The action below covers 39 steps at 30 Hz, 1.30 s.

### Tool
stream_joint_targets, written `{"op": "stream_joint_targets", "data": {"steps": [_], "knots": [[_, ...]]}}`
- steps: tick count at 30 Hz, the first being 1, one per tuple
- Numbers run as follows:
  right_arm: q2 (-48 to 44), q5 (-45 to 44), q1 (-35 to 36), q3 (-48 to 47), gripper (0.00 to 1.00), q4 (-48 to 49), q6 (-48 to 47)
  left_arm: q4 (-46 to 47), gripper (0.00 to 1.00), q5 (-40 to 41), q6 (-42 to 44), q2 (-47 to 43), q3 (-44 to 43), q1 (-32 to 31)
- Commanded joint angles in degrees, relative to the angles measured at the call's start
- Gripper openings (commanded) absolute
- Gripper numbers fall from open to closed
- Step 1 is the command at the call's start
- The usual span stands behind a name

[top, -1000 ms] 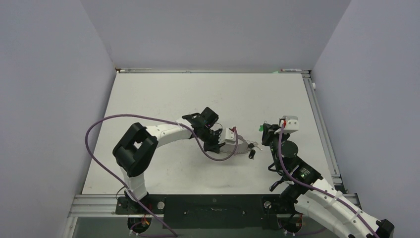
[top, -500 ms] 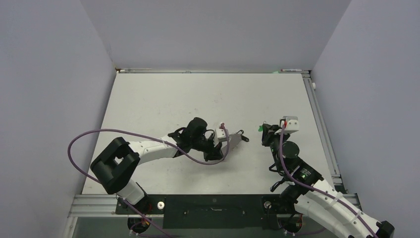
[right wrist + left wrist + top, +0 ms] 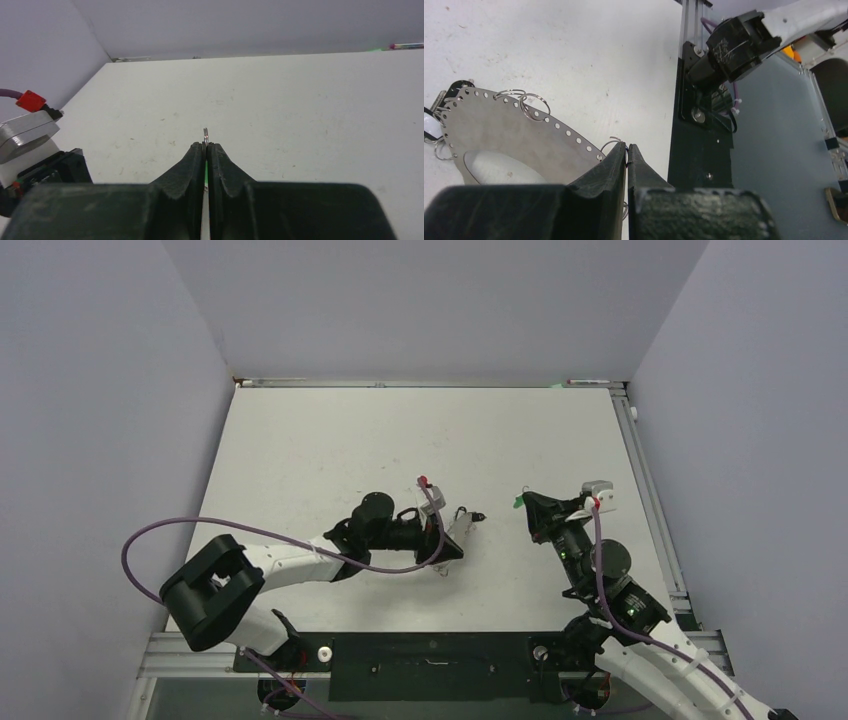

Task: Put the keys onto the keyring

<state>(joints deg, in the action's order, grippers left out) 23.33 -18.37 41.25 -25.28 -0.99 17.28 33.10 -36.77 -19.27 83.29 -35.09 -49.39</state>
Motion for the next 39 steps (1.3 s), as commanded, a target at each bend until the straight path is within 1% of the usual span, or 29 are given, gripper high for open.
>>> {"op": "stream_joint_targets", "data": {"steps": [1,4,7,10,16,21,25,30,35,39], "knots": [[-3.0,10.6,-0.3,1.3,0.05,1.8,4.2,12.5,0.00,4.3,-9.8,-3.1,3.0,0.0],[-4.6,15.3,-0.2,3.4,0.05,1.9,6.7,11.7,0.00,6.3,-12.3,-4.3,4.1,0.0],[-5.1,21.0,-0.1,6.1,0.05,3.5,8.5,12.4,0.00,6.5,-13.9,-5.8,5.7,-0.1],[-4.7,25.7,-0.1,9.0,0.05,7.5,10.3,14.9,0.00,6.5,-15.5,-7.3,8.0,0.0],[-3.5,32.2,-0.1,13.3,0.05,14.8,12.7,16.0,0.00,7.0,-17.1,-10.0,11.6,0.6],[-0.1,37.9,0.0,15.8,0.05,20.4,15.0,18.2,0.00,7.2,-20.0,-13.2,13.9,1.1],[1.5,39.7,0.2,18.2,0.05,24.3,17.2,19.2,0.00,7.2,-20.9,-14.1,14.6,1.2],[4.3,40.6,0.3,19.0,0.05,26.8,18.4,23.6,0.00,7.2,-24.3,-13.0,15.8,1.4],[8.5,42.3,0.8,19.8,0.05,31.3,19.2,24.8,0.00,6.9,-26.2,-11.4,15.3,1.4],[10.0,42.8,1.0,20.0,0.05,32.5,18.9,27.4,0.00,4.9,-25.1,-10.6,15.8,1.4]]}}
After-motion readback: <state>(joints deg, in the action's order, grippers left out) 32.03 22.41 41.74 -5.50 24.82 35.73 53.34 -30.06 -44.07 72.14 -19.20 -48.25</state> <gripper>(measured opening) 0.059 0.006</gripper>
